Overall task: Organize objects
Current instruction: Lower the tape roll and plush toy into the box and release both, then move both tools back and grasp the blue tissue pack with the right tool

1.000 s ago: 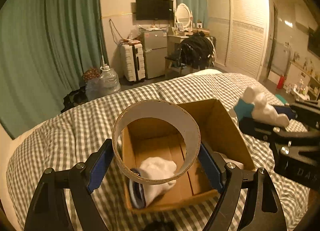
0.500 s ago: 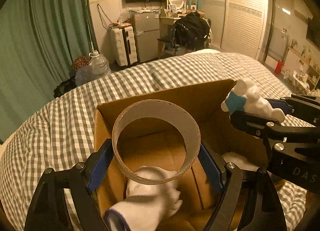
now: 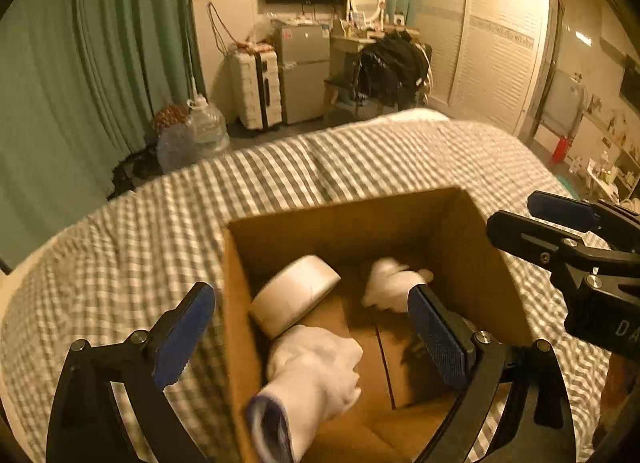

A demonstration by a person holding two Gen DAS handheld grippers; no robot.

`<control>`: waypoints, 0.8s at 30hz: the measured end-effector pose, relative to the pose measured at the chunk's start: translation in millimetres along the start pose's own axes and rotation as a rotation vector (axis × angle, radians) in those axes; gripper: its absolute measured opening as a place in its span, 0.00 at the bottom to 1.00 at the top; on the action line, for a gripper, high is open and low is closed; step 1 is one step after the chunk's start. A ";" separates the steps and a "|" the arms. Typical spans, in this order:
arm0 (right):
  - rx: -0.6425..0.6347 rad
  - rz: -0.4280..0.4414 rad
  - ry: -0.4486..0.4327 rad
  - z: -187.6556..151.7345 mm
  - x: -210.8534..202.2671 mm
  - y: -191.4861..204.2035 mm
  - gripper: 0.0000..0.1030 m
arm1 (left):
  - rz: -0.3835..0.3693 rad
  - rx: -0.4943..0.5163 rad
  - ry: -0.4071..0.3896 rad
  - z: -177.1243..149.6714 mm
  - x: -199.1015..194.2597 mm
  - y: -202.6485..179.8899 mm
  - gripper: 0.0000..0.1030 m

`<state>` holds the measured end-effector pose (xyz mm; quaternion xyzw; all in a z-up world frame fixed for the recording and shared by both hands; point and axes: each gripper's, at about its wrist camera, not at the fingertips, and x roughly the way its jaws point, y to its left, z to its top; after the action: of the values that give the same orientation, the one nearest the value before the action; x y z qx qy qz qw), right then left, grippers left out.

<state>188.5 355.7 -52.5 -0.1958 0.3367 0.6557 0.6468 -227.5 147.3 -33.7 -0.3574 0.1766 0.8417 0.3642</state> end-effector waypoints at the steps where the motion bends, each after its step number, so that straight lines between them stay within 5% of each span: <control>1: -0.006 -0.007 -0.007 1.9 -9.3 2.2 0.63 | -0.002 -0.001 -0.007 0.5 -10.2 1.6 0.97; 12: -0.098 -0.033 -0.106 0.4 -142.0 61.8 0.79 | 0.092 -0.013 -0.109 -17.1 -141.2 27.5 1.00; 24: -0.144 -0.043 -0.098 -55.3 -202.3 101.9 0.81 | 0.155 -0.055 -0.088 -92.2 -183.8 52.8 1.00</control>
<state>96.2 178.8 68.2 -0.2168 0.2526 0.6729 0.6606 -134.8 -29.1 39.6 -0.3153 0.1643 0.8867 0.2956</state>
